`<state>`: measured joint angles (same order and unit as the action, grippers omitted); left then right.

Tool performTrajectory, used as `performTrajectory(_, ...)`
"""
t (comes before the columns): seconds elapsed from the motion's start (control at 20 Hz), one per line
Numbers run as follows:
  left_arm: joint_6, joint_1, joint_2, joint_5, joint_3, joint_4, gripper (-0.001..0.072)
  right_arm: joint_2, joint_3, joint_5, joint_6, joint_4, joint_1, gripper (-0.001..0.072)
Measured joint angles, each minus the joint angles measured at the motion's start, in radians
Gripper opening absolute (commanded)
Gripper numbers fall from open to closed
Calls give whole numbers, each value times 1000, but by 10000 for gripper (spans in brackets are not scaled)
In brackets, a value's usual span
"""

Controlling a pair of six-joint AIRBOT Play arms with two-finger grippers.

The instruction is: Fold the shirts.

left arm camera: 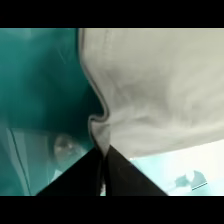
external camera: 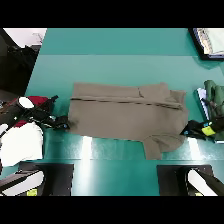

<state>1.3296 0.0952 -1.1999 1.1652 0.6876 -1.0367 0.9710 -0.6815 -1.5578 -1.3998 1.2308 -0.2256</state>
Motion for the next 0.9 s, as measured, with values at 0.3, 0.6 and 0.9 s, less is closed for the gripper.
performTrajectory(0.3, -3, -2, 0, 32, 87, 17, 25, 0, 161, 15, -36, -23, 0, 449)
performTrajectory(0.6, -3, -2, 0, 43, 107, 20, 26, 0, 212, 80, -55, -73, 0, 449)
performTrajectory(0.9, -3, -2, 0, 47, 109, 21, 26, 0, 220, 128, -91, -32, 5, 427)
